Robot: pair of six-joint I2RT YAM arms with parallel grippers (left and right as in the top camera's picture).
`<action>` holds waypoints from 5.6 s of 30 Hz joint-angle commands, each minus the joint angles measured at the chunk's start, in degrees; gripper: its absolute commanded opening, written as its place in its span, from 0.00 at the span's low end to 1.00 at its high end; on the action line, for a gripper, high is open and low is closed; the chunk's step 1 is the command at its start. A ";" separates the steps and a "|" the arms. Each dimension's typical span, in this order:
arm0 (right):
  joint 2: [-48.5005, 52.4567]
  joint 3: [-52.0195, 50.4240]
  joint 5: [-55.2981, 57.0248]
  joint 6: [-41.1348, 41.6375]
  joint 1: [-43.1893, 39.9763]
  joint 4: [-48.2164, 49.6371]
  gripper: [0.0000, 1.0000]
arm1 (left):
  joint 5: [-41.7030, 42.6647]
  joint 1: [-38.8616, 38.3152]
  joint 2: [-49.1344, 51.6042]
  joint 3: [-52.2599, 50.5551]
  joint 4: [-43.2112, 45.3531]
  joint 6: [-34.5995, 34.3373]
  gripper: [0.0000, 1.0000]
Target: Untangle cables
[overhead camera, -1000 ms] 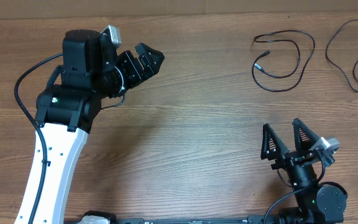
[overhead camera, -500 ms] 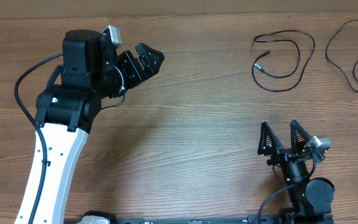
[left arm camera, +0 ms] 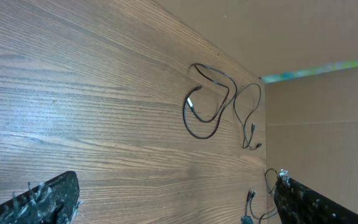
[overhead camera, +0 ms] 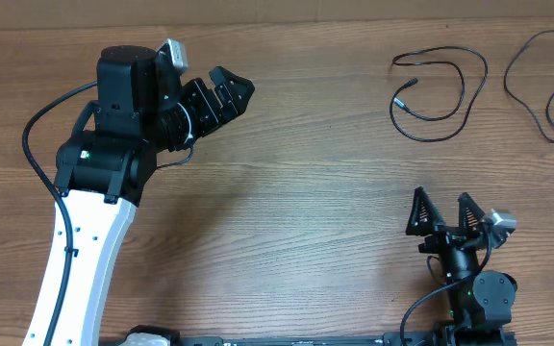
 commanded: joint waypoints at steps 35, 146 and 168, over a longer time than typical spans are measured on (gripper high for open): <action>-0.68 -0.61 0.72 -9.40 -4.39 0.28 1.00 | -0.13 -0.37 0.09 0.90 0.17 1.27 1.00; -0.68 -0.59 0.74 -27.02 -4.35 0.31 1.00 | -19.45 4.52 -23.91 0.92 -17.09 29.77 1.00; -0.68 -0.61 0.74 -27.02 -4.35 0.31 1.00 | -22.27 4.48 -25.99 0.70 -25.59 29.75 1.00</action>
